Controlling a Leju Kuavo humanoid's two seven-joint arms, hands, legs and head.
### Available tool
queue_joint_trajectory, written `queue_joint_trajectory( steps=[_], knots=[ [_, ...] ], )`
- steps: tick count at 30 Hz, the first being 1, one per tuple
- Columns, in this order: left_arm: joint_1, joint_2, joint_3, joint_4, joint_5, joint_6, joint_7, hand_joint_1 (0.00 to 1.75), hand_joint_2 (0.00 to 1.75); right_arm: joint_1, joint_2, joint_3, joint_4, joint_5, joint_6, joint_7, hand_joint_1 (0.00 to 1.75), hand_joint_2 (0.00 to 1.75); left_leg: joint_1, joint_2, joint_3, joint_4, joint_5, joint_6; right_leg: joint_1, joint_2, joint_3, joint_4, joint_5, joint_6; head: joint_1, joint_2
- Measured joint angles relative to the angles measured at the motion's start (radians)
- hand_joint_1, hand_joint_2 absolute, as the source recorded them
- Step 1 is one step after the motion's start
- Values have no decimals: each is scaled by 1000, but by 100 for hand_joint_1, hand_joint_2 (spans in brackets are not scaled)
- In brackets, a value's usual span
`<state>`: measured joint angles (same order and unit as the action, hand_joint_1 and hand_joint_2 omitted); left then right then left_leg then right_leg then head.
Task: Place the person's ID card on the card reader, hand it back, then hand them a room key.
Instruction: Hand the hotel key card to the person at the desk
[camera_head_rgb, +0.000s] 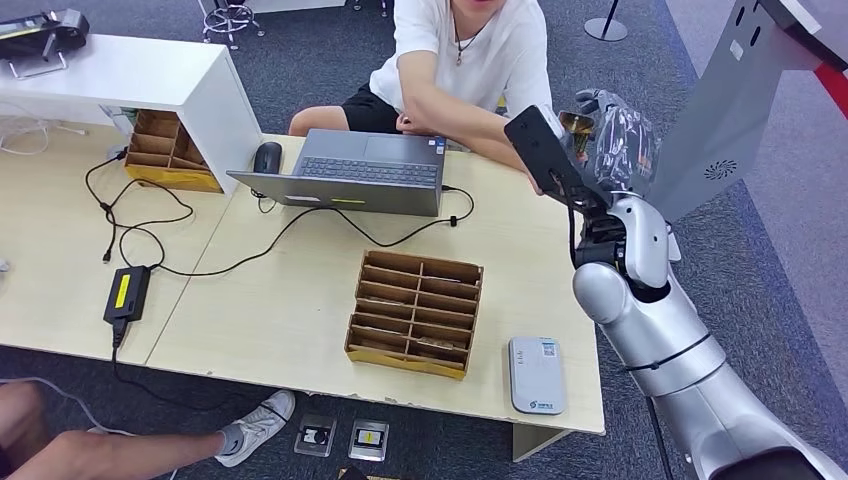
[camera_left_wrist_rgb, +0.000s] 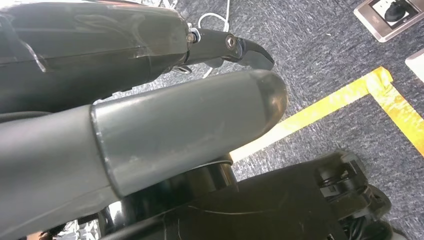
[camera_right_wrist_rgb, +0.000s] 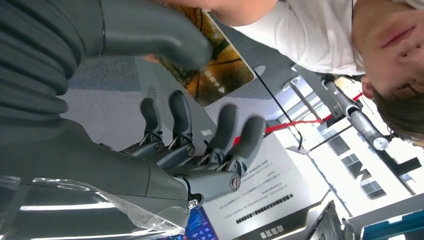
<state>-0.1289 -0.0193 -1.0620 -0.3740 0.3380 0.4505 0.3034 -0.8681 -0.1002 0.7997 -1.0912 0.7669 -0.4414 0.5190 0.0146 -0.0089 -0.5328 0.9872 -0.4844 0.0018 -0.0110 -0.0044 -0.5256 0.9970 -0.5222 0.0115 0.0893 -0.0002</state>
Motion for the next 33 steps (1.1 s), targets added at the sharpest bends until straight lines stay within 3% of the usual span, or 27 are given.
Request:
queue_joint_trajectory(
  steps=[1,5,12,17,22,27,33],
  knots=[
    [0,0,0,1,0,0,0,0,0,0,3,1,3,-2,0,0,3,175,0,0,0,0,0,0,0,0,0,0,0,0,0,0],
    [0,0,0,4,1,0,-1,0,0,0,9,2,12,-26,-2,-6,0,0,0,0,0,0,0,0,0,0,0,0,0,0,0,0],
    [7,2,1,10,18,20,-4,0,0,36,13,2,-32,-177,-30,-30,0,0,0,0,0,0,0,0,0,0,0,0,0,0,0,0],
    [19,11,1,14,22,27,-1,0,0,131,8,10,-192,-231,-41,-12,0,0,0,0,0,0,0,0,0,1,-1,0,0,0,0,0],
    [21,21,2,16,-1,33,15,0,0,226,-5,20,-378,-288,-30,-64,0,0,0,0,0,0,0,0,0,1,-1,0,0,0,0,0],
    [23,25,1,16,-16,57,22,0,0,286,-19,58,-570,-297,54,-69,0,0,0,1,0,0,0,0,0,1,-1,0,0,0,0,0],
    [24,25,2,16,5,90,19,0,0,296,-21,118,-717,-397,155,-102,0,0,0,1,0,0,0,0,0,1,-1,0,0,0,0,0]
  ],
)
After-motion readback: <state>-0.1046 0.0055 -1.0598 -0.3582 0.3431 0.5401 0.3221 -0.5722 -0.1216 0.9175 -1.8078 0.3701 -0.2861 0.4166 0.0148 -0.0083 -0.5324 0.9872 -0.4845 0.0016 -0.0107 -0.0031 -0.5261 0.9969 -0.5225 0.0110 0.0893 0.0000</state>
